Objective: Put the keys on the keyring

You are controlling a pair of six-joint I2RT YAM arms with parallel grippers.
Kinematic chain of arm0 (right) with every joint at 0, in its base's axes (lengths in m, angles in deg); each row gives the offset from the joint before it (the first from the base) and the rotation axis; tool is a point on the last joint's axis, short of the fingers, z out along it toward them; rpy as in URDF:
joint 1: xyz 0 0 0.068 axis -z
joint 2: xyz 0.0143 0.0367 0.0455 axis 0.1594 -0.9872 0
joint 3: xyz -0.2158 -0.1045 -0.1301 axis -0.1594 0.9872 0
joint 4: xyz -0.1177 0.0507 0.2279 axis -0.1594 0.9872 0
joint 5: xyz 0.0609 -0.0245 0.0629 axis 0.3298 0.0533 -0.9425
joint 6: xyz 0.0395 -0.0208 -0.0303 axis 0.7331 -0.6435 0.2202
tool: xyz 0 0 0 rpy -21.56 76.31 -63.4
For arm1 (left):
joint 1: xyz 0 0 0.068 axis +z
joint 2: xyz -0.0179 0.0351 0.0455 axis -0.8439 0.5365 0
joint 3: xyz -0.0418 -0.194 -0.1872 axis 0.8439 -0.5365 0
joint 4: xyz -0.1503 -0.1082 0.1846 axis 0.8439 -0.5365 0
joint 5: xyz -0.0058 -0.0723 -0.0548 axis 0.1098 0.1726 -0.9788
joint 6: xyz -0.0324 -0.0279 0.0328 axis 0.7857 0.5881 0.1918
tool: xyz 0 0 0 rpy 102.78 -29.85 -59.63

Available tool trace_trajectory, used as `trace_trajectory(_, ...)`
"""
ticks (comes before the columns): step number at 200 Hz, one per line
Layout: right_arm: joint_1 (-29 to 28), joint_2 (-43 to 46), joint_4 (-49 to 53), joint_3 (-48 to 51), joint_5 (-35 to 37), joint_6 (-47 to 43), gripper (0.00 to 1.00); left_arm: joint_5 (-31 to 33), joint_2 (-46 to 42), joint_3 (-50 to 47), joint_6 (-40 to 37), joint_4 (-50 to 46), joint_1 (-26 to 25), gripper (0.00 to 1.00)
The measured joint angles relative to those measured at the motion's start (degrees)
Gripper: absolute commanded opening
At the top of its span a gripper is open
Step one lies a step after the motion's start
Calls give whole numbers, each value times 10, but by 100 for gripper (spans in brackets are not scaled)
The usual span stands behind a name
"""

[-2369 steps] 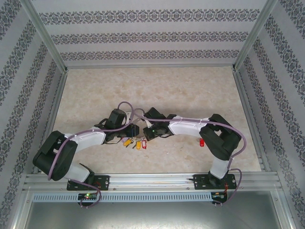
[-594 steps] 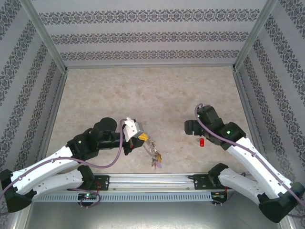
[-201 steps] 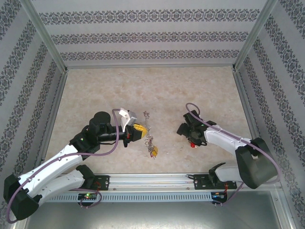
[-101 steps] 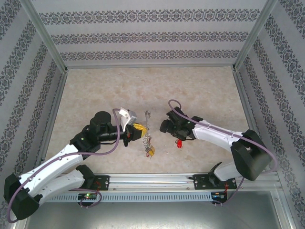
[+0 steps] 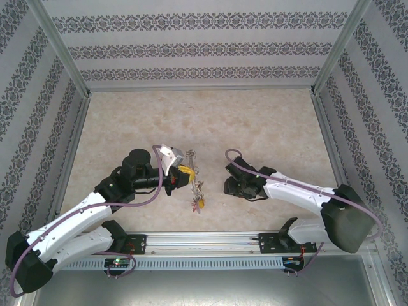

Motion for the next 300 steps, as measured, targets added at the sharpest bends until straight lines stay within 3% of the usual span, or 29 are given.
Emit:
trace_trajectory(84,48,-36,-37,9,-19,-32,43,7,1,0,-7,-3,0,0)
trace_trajectory(160,53,-53,-65,9,-21,-57,28,8,5,0,-9,-3,0,0)
trace_trajectory(300,53,-74,-39,-18,12,-72,24,8,11,0,-9,-3,0,0)
